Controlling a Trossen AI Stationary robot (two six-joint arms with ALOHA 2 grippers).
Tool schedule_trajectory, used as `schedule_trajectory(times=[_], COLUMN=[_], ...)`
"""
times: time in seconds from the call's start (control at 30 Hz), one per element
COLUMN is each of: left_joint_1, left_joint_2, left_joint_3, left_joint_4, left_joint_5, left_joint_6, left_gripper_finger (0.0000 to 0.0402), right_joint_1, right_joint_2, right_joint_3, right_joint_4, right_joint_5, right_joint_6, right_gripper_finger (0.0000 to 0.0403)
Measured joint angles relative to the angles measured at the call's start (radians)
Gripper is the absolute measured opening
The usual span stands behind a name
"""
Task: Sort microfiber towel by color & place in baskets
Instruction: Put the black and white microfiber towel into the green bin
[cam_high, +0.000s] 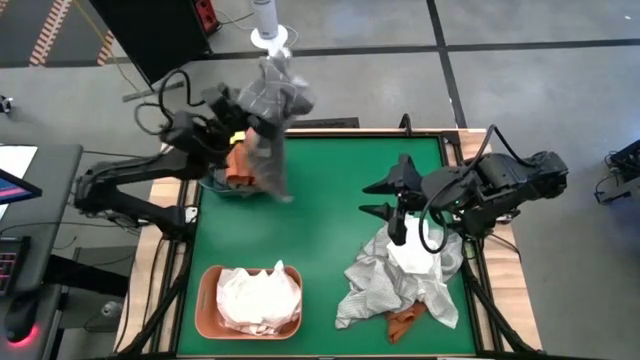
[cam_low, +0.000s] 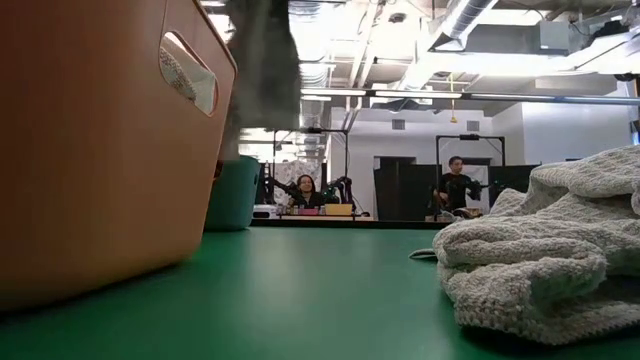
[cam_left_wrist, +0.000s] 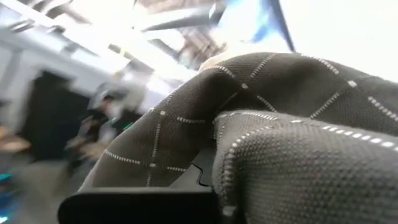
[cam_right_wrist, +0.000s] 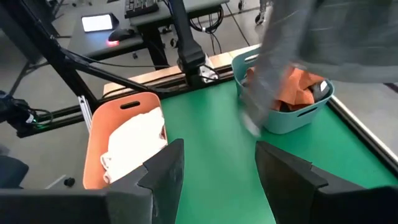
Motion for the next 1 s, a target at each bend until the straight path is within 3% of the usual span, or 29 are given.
schedule_trajectory(times=[0.1, 0.2, 0.3, 0.37, 0.47, 0.57, 0.77, 0.9, 1.0], left_joint_1=[0.075, 0.177, 0.266, 0.306, 0.334, 0.335, 0.335, 0.33, 0.33], left_joint_2=[0.047, 0.06, 0.048, 0.031, 0.006, -0.015, -0.015, -0.019, -0.018], left_joint_3=[0.023, 0.079, 0.148, 0.203, 0.295, 0.399, 0.566, 0.594, 0.594], left_joint_4=[0.087, 0.009, -0.241, -0.493, -0.852, -1.085, -1.353, -1.502, -1.626], left_joint_5=[0.103, 0.3, 0.558, 0.609, 0.585, 0.491, 0.271, 0.244, 0.237], left_joint_6=[-0.091, -0.201, -0.239, -0.255, -0.205, -0.084, 0.087, 0.167, 0.109], left_gripper_finger=[0.0, 0.0, 0.0, 0.0, 0.0, 0.0, 0.0, 0.0, 0.0], right_joint_1=[0.01, 0.016, 0.03, 0.038, 0.052, 0.063, 0.064, 0.063, 0.063], right_joint_2=[0.001, 0.001, 0.001, 0.001, 0.001, 0.001, 0.001, 0.001, 0.001], right_joint_3=[0.0, 0.0, 0.0, 0.0, 0.0, 0.0, 0.0, 0.0, 0.0], right_joint_4=[-0.002, -0.001, -0.001, -0.001, -0.001, -0.002, -0.002, -0.003, -0.004], right_joint_5=[0.0, 0.0, 0.0, 0.0, 0.008, 0.034, 0.051, 0.051, 0.051], right_joint_6=[0.024, 0.039, 0.057, 0.062, 0.073, 0.08, 0.079, 0.079, 0.079], right_gripper_finger=[0.0223, 0.0223, 0.0223, 0.0223, 0.0223, 0.0223, 0.0223, 0.0223, 0.0223])
